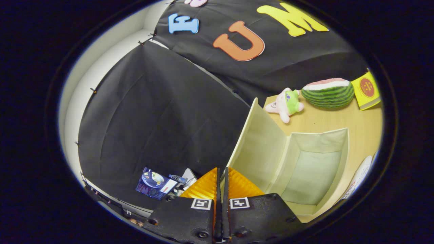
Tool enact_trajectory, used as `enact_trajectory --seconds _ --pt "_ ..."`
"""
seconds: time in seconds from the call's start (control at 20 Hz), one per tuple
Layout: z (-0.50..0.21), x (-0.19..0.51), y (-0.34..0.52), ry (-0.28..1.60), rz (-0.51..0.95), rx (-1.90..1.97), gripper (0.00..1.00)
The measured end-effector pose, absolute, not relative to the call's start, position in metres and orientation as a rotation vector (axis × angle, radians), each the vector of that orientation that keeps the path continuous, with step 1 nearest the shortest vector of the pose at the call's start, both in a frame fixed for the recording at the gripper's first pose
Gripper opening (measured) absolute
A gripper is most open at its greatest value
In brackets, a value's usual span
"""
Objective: Open the storage box then place both shoes into the box .Put the left shoe in first, then the right shoe, with the right side of both shoes facing outward in a uniform manner.
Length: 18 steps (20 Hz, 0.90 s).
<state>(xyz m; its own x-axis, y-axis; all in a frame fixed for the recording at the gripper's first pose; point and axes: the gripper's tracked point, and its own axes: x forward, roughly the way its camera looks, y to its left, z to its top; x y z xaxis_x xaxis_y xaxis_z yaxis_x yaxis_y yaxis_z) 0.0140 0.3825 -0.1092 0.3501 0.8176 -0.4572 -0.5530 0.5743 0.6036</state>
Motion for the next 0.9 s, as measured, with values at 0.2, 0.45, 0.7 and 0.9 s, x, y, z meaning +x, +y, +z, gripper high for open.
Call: enact_trajectory --seconds 0.2,0.45,0.7,0.9 --pt "-0.114 0.012 0.412 0.806 0.933 0.279 0.36" --pt "-0.109 0.029 0.391 0.721 0.833 0.205 0.86" --pt "-0.091 0.042 0.334 0.57 0.713 0.06 0.87" --pt "-0.063 0.055 0.272 0.413 0.557 -0.026 0.92"
